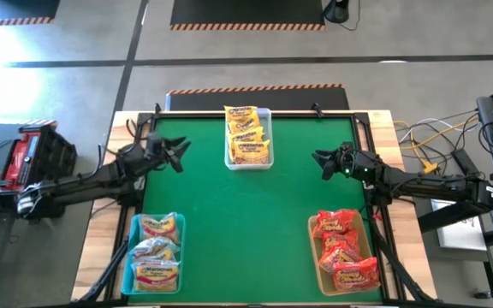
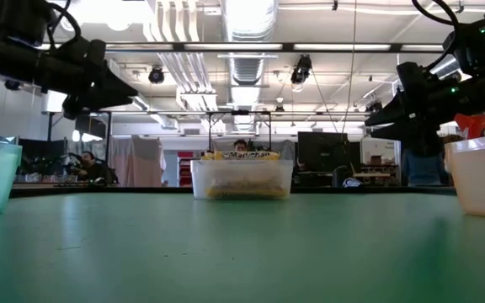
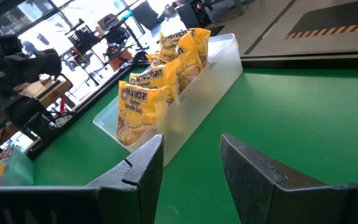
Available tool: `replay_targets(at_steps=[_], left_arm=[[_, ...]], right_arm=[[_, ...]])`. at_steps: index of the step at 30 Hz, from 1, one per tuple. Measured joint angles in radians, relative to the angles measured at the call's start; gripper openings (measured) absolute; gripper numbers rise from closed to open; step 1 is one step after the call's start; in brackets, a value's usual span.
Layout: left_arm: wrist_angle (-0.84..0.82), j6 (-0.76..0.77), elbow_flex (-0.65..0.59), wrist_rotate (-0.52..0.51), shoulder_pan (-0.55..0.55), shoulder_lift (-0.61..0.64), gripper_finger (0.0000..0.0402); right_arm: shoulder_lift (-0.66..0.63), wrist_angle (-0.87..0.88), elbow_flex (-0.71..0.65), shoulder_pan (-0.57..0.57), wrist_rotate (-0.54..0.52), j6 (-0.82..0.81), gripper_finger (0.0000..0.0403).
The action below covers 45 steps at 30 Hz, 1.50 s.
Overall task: Sort Maruchan noodles
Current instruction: Return to Home Position
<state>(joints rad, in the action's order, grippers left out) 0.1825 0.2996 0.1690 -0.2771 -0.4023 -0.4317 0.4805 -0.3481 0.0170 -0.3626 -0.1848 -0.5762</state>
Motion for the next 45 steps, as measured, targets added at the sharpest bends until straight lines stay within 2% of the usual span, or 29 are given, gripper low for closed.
replay_targets(at_steps=[17, 29, 34, 45], left_arm=[[-0.017, 0.089, -0.159, 0.000, 0.000, 0.268, 0.0127], [-0.076, 0.090, -0.159, 0.000, 0.000, 0.426, 0.0127], [-0.125, 0.201, -0.158, 0.010, 0.001, 0.418, 0.0127], [-0.127, 0.207, -0.149, 0.007, 0.001, 0.372, 0.0127]], right_arm=[[0.000, 0.000, 0.000, 0.000, 0.000, 0.000, 0.0150], [0.000, 0.000, 0.000, 0.000, 0.000, 0.000, 0.0150], [0.000, 0.000, 0.000, 0.000, 0.000, 0.000, 0.0150], [0.000, 0.000, 0.000, 0.000, 0.000, 0.000, 0.0150]])
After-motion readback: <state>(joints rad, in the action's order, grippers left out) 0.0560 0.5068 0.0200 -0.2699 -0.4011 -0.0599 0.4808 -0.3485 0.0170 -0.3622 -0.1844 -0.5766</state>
